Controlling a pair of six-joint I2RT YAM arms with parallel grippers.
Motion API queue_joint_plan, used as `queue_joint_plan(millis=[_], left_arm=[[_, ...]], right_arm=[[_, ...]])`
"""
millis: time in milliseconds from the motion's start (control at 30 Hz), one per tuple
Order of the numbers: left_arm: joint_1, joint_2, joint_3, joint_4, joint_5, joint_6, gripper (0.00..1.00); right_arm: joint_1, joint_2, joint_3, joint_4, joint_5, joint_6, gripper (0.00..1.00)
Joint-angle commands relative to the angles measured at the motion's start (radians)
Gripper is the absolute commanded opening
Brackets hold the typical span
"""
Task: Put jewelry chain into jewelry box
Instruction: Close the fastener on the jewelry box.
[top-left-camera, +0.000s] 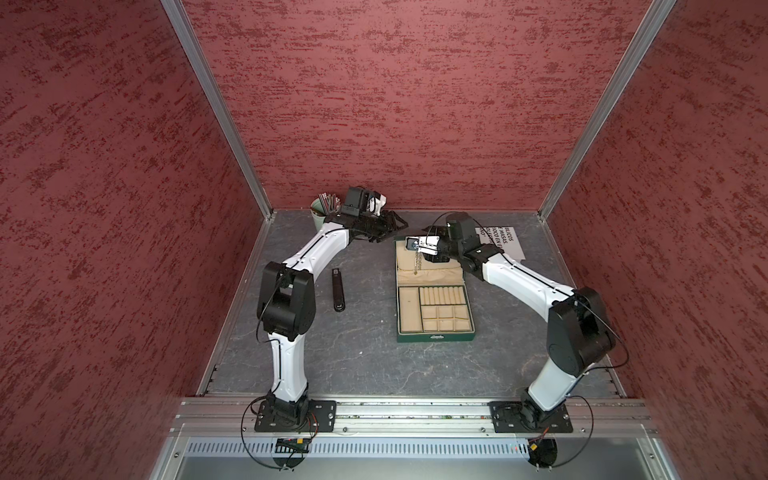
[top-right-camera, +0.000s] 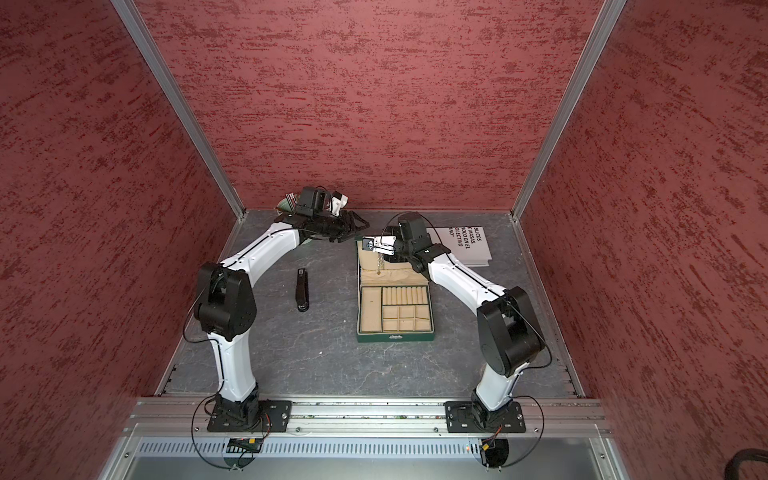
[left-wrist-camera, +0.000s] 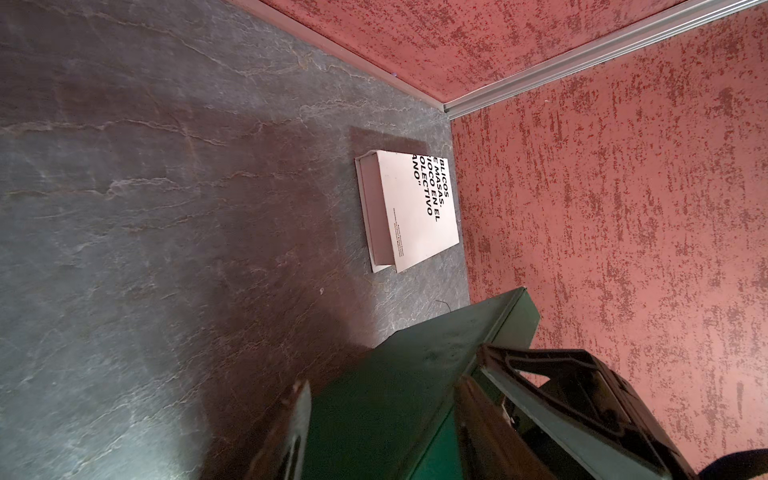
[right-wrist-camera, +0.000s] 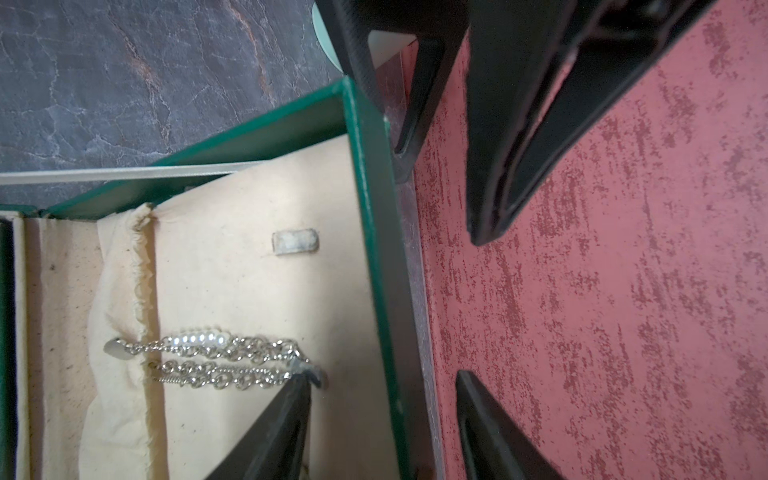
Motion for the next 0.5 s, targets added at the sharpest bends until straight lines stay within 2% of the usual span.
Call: queue_joint_plan(millis=[0,200,367,467], left_arm=[[-0.005,0.006,-0.013,0.008,0.017,0.024,0.58],[-0.005,0.004,-0.015,0.008,0.016,0.025,0.58],[-0.005,0.003,-0.016,0.008,0.016,0.025,0.58],[-0.006,0.001,-0.017,0.009,0.016,0.025,0.58]], right_arm=[[0.003,0.019,0.040,0.010,-0.001,0.027,0.54],[0.003,0.026,0.041,0.002,-0.002,0.023,0.49],[0.002,0.025,0.039,-0.003,-0.003,0.020,0.40],[0.003,0.023,0.036,-0.004,-0.005,0.019,0.39]])
